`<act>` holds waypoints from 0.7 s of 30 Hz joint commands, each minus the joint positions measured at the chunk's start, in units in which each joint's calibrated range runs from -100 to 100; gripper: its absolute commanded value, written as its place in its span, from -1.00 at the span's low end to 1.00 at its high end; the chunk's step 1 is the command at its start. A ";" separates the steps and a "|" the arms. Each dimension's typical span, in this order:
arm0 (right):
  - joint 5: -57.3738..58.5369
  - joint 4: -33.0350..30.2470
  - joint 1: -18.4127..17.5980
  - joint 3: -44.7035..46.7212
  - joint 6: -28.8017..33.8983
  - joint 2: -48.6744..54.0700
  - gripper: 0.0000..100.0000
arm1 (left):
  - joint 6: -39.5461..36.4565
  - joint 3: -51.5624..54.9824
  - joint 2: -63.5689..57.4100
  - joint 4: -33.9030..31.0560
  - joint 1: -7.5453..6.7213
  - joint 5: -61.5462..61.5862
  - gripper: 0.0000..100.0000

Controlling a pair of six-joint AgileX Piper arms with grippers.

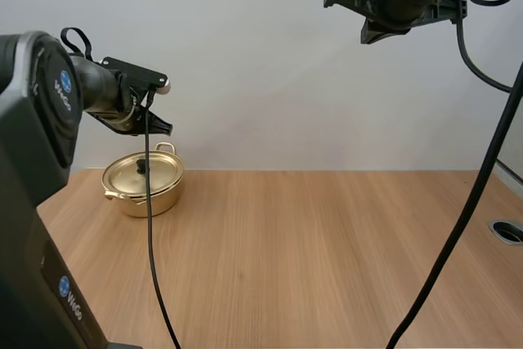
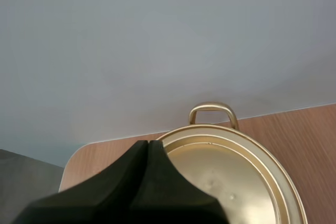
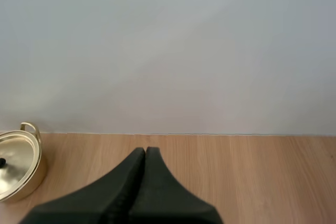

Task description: Open the pot, put the car inside, and close it

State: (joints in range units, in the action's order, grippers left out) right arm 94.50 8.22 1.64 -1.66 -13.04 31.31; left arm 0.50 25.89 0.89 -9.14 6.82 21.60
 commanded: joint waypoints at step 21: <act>-43.67 -3.80 0.02 46.49 -0.47 0.95 -1.00 | -0.54 0.65 -33.34 4.21 -0.01 2.62 -1.00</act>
State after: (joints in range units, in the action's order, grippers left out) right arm 56.51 6.72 1.64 28.74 -13.55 31.31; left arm 0.50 25.89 -22.28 -9.14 6.82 20.78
